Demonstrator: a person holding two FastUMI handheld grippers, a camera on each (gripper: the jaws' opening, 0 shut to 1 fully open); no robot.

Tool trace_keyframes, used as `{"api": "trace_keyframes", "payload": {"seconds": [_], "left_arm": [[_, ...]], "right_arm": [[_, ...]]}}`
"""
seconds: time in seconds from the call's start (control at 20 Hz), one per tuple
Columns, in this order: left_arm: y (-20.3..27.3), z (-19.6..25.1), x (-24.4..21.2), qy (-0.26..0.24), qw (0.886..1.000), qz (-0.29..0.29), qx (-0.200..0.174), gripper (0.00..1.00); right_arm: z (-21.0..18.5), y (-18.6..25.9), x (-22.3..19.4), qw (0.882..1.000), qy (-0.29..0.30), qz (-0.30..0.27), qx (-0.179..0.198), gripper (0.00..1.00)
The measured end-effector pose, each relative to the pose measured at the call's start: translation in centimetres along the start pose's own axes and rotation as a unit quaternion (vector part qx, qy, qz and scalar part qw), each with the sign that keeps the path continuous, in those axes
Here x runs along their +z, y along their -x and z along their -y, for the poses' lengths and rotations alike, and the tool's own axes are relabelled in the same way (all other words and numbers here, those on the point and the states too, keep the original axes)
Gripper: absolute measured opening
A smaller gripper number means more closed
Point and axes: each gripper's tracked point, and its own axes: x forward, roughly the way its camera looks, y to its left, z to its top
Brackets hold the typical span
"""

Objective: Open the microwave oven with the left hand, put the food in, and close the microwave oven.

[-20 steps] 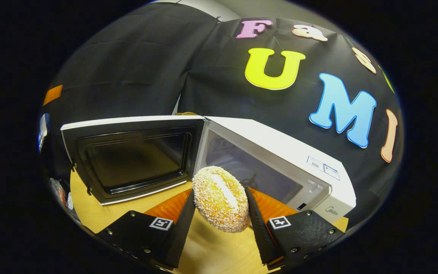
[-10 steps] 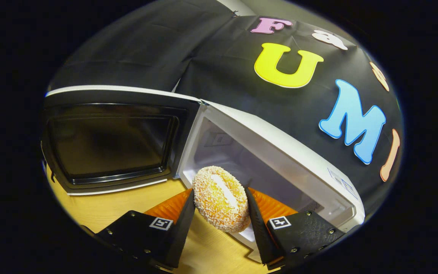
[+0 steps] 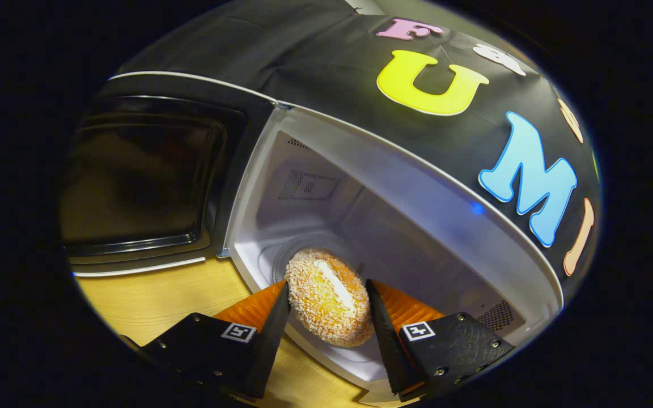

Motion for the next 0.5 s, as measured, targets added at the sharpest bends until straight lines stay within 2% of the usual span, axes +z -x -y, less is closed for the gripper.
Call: {"api": "trace_keyframes", "payload": {"seconds": [0.25, 0.5], "left_arm": [[-0.8, -0.7, -0.9, -0.004, 1.0, -0.01, 0.01, 0.95], [-1.2, -1.0, -1.3, 0.0, 1.0, -0.011, 0.015, 0.95]], "right_arm": [[0.2, -2.0, -1.2, 1.0, -0.001, -0.02, -0.011, 0.83], [0.0, -2.0, -1.8, 1.0, -0.003, -0.03, -0.004, 0.85]]}}
